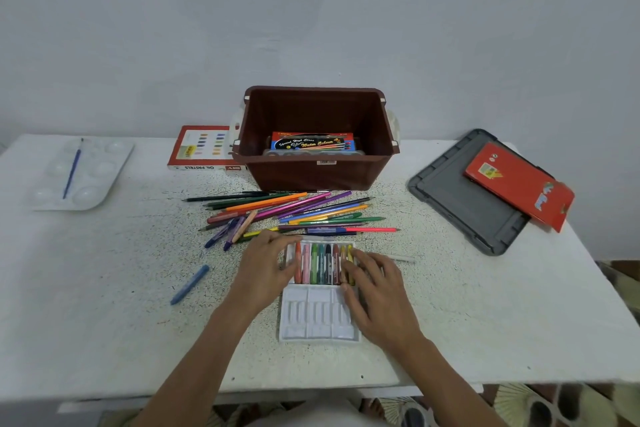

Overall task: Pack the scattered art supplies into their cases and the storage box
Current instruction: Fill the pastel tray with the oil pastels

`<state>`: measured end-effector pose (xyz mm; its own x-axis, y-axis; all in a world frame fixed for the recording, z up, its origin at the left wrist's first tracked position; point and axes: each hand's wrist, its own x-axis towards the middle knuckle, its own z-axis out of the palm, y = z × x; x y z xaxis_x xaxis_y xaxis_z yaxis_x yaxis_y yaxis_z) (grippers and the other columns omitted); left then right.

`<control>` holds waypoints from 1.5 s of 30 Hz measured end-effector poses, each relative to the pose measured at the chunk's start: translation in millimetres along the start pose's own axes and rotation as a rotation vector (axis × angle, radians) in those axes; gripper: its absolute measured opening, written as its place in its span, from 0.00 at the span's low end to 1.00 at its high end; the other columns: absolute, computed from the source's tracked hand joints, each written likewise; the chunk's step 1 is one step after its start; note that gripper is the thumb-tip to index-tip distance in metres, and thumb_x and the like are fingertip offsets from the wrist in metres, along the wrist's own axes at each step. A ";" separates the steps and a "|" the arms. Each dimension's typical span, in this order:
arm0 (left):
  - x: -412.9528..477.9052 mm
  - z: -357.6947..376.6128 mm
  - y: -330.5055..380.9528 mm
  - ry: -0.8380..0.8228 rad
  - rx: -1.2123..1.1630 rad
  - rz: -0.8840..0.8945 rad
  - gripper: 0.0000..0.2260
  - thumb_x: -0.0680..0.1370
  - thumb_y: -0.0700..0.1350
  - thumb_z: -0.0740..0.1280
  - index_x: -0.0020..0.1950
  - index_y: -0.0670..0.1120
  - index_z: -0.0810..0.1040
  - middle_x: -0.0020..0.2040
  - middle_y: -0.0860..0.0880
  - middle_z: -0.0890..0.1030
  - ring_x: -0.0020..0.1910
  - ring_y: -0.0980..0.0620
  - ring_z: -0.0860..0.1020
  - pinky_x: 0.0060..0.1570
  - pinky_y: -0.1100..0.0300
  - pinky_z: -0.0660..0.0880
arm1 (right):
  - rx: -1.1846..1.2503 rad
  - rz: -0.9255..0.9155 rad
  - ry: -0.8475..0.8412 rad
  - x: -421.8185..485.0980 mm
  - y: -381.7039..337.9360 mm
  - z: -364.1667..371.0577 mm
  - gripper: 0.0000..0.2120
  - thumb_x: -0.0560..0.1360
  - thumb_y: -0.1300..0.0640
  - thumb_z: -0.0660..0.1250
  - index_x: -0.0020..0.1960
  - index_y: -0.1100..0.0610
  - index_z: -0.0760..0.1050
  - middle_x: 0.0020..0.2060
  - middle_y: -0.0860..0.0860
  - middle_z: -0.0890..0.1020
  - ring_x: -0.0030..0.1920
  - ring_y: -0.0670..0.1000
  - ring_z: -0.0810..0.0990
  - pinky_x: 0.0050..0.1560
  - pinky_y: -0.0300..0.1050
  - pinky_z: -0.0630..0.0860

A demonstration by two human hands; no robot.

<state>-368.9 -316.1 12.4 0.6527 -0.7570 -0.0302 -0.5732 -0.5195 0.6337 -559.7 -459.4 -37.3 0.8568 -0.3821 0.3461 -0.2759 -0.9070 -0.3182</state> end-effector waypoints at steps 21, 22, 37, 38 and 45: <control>1.1 7.3 -22.5 0.115 0.042 -0.223 0.30 0.71 0.68 0.68 0.70 0.58 0.69 0.63 0.47 0.73 0.66 0.45 0.69 0.67 0.40 0.63 | 0.001 -0.011 0.004 0.7 -0.3 -0.7 0.18 0.82 0.49 0.58 0.67 0.55 0.76 0.67 0.51 0.75 0.66 0.55 0.71 0.67 0.53 0.67; 0.1 7.3 -24.0 0.171 0.048 -0.203 0.26 0.73 0.66 0.67 0.68 0.57 0.71 0.61 0.48 0.74 0.64 0.46 0.69 0.66 0.41 0.65 | 0.003 -0.012 0.005 0.5 -0.1 -0.6 0.18 0.82 0.49 0.58 0.67 0.56 0.76 0.67 0.51 0.75 0.66 0.55 0.71 0.67 0.53 0.67; 12.5 -7.5 -57.3 0.532 0.465 -0.185 0.10 0.74 0.48 0.74 0.51 0.44 0.81 0.48 0.40 0.77 0.47 0.39 0.74 0.47 0.47 0.70 | 0.001 -0.031 0.023 0.7 0.2 0.1 0.18 0.82 0.49 0.59 0.66 0.57 0.76 0.67 0.52 0.76 0.64 0.56 0.72 0.65 0.54 0.69; 12.8 -6.9 -56.9 0.539 0.454 -0.184 0.09 0.74 0.47 0.73 0.50 0.44 0.81 0.48 0.40 0.77 0.47 0.38 0.74 0.47 0.46 0.70 | 0.001 -0.032 0.021 0.7 0.2 -0.1 0.18 0.82 0.50 0.59 0.66 0.57 0.76 0.67 0.53 0.76 0.64 0.56 0.72 0.65 0.55 0.69; 12.4 -3.5 -54.7 0.549 0.473 -0.127 0.06 0.76 0.45 0.70 0.52 0.46 0.79 0.47 0.45 0.82 0.48 0.41 0.76 0.49 0.48 0.67 | 0.000 -0.032 0.028 1.3 -0.1 0.3 0.18 0.81 0.49 0.59 0.65 0.57 0.77 0.67 0.52 0.76 0.64 0.56 0.72 0.66 0.54 0.68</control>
<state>-327.7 -295.7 -19.9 0.8110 -0.4367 0.3892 -0.5483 -0.7994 0.2456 -558.5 -459.7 -37.0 0.8525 -0.3580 0.3808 -0.2490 -0.9188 -0.3063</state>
